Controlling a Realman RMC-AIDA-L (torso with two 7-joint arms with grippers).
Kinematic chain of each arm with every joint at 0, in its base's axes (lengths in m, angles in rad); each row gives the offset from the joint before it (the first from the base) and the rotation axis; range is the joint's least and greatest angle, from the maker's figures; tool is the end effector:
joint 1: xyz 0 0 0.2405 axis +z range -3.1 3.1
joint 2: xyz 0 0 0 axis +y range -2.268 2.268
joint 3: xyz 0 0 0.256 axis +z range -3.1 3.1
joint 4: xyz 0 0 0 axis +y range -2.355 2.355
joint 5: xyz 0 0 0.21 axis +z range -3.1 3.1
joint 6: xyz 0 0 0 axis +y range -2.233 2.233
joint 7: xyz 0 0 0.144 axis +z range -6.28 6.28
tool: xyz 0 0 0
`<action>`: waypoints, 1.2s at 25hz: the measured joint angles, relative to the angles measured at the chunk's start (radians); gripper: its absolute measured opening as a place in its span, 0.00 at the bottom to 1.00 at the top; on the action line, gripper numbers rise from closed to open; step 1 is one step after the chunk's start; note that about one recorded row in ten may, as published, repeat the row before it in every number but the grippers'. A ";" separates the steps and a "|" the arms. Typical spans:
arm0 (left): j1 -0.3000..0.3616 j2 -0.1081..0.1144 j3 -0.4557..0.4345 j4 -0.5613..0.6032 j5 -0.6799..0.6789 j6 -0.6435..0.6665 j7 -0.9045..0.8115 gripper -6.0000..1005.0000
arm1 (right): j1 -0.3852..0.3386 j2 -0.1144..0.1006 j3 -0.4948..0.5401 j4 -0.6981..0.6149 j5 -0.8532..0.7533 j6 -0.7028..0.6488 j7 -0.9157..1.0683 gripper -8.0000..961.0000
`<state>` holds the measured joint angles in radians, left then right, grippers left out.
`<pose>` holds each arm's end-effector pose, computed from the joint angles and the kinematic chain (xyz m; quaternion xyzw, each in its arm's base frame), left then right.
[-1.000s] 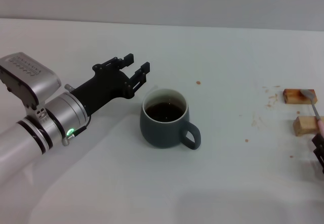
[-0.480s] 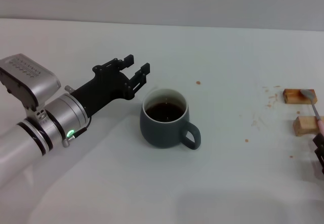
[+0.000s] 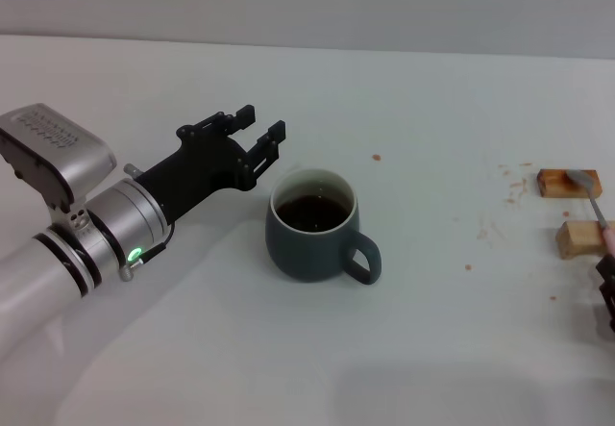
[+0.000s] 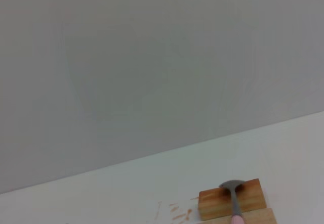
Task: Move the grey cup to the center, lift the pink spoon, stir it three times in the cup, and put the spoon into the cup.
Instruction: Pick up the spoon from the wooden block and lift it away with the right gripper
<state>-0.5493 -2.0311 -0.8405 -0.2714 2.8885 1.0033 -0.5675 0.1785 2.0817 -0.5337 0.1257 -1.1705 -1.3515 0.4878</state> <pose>-0.2590 0.3485 -0.0757 -0.8500 -0.2269 -0.3191 0.3523 0.3875 0.1956 -0.0445 -0.6868 0.4009 0.3153 0.5179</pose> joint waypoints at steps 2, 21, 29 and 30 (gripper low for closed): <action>0.000 0.000 0.000 0.000 0.000 0.000 0.000 0.47 | 0.002 0.000 0.003 0.001 0.000 0.000 0.000 0.30; 0.006 0.000 -0.009 0.000 -0.002 0.000 0.000 0.47 | 0.026 -0.001 0.009 0.004 0.001 0.011 0.000 0.28; 0.009 0.002 -0.009 0.000 -0.002 0.000 0.000 0.47 | 0.019 -0.002 0.008 0.004 0.002 0.011 0.000 0.26; 0.009 0.002 -0.009 0.000 -0.002 0.000 0.000 0.47 | 0.019 -0.002 0.008 0.004 0.002 0.011 0.000 0.26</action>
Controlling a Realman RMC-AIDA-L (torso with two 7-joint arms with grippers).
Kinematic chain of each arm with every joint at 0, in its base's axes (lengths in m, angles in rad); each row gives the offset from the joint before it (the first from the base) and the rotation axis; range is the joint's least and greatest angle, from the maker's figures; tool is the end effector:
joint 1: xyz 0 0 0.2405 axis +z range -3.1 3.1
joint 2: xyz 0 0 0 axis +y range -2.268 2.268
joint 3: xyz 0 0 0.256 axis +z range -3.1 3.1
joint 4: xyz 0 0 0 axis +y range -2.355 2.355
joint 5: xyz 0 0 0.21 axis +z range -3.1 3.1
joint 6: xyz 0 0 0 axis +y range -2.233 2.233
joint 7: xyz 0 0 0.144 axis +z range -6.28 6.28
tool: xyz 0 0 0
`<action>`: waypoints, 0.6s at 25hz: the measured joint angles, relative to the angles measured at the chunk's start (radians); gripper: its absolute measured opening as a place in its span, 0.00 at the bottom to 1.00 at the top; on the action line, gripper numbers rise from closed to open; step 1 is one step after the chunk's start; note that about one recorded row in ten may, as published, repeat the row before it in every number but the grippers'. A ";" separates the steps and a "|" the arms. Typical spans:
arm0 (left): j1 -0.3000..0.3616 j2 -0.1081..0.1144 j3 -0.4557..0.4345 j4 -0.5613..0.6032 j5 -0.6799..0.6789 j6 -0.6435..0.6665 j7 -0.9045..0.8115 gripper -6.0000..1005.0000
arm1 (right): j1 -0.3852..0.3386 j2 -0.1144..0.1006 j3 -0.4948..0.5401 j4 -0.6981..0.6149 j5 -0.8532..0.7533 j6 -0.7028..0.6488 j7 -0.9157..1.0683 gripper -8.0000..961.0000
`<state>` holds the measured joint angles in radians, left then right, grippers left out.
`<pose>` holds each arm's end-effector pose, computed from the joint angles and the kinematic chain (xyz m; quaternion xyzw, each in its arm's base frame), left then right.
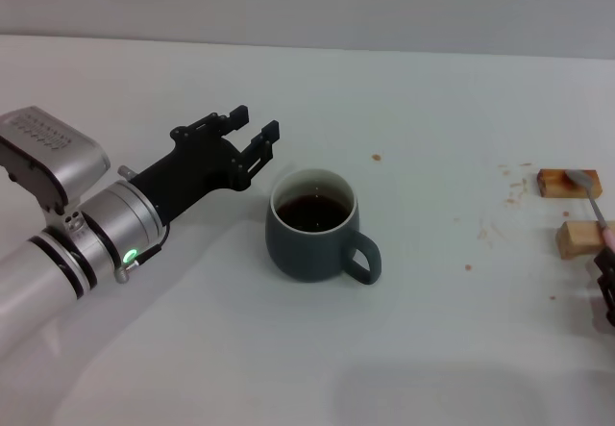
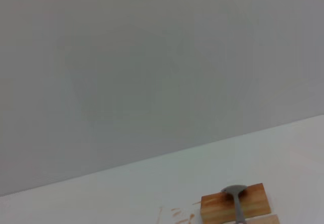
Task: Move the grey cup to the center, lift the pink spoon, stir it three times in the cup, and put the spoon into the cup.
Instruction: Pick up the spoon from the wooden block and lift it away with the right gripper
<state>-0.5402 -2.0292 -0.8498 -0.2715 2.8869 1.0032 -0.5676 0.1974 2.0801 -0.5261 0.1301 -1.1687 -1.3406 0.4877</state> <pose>-0.2627 0.3478 -0.0734 -0.8462 -0.2321 -0.3192 0.3580 0.3858 0.2027 -0.0445 -0.6872 0.3998 0.3165 0.5173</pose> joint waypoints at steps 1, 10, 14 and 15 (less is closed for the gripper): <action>0.000 0.000 0.000 0.000 0.000 0.000 0.000 0.47 | 0.000 0.000 0.000 0.000 0.000 0.000 0.000 0.26; 0.009 -0.002 0.000 0.000 0.000 0.011 -0.004 0.47 | -0.005 0.002 0.001 0.000 0.003 -0.003 0.000 0.22; 0.015 -0.002 0.000 0.000 0.000 0.022 -0.009 0.47 | -0.006 0.002 0.002 0.000 0.006 -0.003 0.000 0.21; 0.015 -0.002 0.000 0.000 0.000 0.022 -0.009 0.47 | -0.006 0.002 0.002 0.000 0.006 -0.003 0.000 0.21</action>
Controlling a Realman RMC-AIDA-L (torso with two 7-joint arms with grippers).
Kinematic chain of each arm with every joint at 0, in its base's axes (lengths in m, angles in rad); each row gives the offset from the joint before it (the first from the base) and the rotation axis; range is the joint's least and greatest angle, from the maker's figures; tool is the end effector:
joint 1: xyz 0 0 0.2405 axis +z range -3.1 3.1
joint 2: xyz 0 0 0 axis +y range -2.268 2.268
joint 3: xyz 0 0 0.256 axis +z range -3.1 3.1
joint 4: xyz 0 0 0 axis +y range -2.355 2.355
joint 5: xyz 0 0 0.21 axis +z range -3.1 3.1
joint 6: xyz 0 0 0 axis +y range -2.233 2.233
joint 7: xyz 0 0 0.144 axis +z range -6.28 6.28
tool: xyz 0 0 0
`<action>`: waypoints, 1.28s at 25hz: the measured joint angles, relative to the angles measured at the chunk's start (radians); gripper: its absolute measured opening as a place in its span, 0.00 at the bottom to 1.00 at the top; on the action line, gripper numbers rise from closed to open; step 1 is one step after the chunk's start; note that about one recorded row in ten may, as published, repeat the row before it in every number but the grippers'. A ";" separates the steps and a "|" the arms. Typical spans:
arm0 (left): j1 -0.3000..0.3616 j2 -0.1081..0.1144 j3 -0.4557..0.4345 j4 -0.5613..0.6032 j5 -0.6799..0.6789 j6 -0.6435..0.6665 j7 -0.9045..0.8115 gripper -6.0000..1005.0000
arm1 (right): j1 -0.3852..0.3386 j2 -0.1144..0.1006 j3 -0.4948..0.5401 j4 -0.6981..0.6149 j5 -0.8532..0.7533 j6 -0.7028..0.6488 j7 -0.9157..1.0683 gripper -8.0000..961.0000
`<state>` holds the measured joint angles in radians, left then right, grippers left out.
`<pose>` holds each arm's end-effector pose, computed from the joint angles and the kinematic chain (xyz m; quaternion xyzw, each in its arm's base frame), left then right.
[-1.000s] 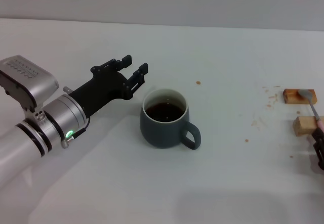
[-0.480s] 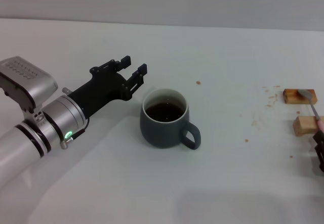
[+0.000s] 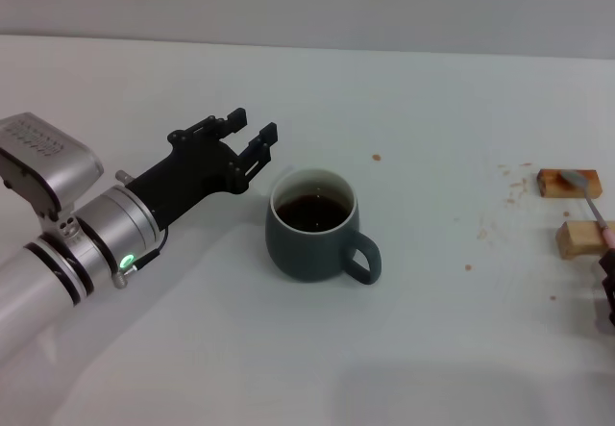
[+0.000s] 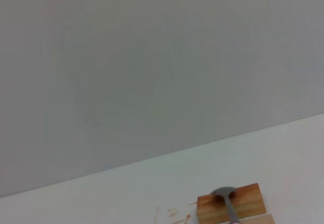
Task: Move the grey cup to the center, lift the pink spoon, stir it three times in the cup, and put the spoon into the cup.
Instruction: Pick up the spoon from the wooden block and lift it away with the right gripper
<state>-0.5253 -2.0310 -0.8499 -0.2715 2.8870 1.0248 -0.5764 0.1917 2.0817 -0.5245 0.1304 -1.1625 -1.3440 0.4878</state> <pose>-0.2646 0.3429 -0.0730 -0.8425 -0.2374 -0.3277 0.3556 0.3866 0.2007 -0.0441 -0.6832 0.4021 0.3174 0.5205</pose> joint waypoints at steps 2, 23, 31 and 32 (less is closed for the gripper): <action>0.002 0.000 0.000 0.000 0.000 0.001 0.000 0.47 | 0.001 0.000 0.000 0.000 0.000 0.000 0.000 0.21; 0.002 0.000 0.000 0.001 0.000 0.003 0.000 0.47 | 0.006 0.000 0.002 0.000 0.001 0.003 0.000 0.17; 0.002 0.000 0.000 0.003 0.000 0.003 0.000 0.47 | 0.006 0.000 0.002 0.000 0.001 0.003 0.000 0.17; 0.002 0.000 0.000 0.003 0.000 0.003 0.000 0.47 | 0.006 0.000 0.002 0.000 0.001 0.003 0.000 0.17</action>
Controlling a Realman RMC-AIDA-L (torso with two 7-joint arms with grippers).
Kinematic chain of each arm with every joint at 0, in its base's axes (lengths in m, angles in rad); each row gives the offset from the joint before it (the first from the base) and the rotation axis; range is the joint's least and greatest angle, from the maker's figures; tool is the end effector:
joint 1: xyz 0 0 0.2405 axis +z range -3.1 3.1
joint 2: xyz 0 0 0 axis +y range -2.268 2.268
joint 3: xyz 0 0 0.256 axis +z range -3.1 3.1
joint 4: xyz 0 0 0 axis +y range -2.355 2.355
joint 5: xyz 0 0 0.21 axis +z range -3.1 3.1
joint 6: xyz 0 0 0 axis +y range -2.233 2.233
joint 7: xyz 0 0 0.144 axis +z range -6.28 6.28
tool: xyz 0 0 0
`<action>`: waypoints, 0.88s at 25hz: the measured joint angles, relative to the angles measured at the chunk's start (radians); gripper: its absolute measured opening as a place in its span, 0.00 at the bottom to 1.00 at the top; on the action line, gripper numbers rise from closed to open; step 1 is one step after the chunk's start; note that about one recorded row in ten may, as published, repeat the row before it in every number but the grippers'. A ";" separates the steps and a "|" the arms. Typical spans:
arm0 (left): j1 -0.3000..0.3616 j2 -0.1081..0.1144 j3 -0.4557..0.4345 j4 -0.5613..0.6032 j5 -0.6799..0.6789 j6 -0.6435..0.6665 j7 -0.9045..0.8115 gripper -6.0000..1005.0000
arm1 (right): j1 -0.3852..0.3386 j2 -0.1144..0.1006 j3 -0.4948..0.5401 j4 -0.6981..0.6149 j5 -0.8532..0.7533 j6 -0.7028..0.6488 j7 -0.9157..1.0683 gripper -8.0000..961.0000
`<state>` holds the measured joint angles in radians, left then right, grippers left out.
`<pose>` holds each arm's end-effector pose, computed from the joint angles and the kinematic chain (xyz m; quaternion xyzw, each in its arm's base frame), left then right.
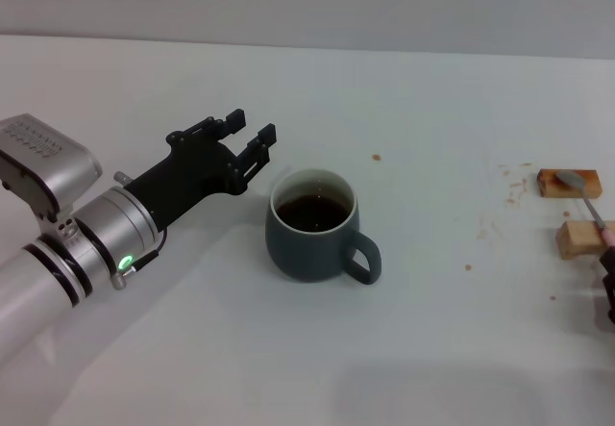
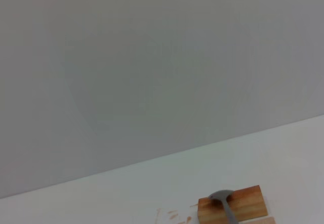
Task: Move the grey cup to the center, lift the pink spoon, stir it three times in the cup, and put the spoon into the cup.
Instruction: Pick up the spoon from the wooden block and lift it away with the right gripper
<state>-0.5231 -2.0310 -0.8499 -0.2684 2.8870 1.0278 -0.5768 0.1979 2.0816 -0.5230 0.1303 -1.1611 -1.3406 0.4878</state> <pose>-0.2659 0.3421 -0.0727 -0.8422 -0.2383 -0.3273 0.3562 0.3860 0.2032 -0.0440 -0.6835 0.4012 0.3178 0.5205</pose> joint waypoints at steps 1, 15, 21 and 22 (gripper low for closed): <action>0.000 0.000 0.000 0.000 0.000 0.000 0.000 0.47 | 0.000 0.000 0.000 0.000 0.000 0.000 0.000 0.17; 0.002 0.000 0.000 -0.003 0.000 0.000 0.000 0.47 | 0.000 0.000 0.000 0.000 0.000 -0.008 0.003 0.15; 0.003 0.000 0.000 -0.003 0.000 0.000 0.000 0.47 | 0.000 0.000 0.000 0.000 0.000 -0.020 0.006 0.15; 0.003 0.000 0.000 -0.003 0.000 0.000 0.000 0.47 | 0.000 0.000 0.000 0.000 0.000 -0.020 0.006 0.15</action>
<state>-0.5199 -2.0310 -0.8498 -0.2716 2.8870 1.0278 -0.5768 0.1979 2.0815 -0.5230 0.1304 -1.1616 -1.3607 0.4936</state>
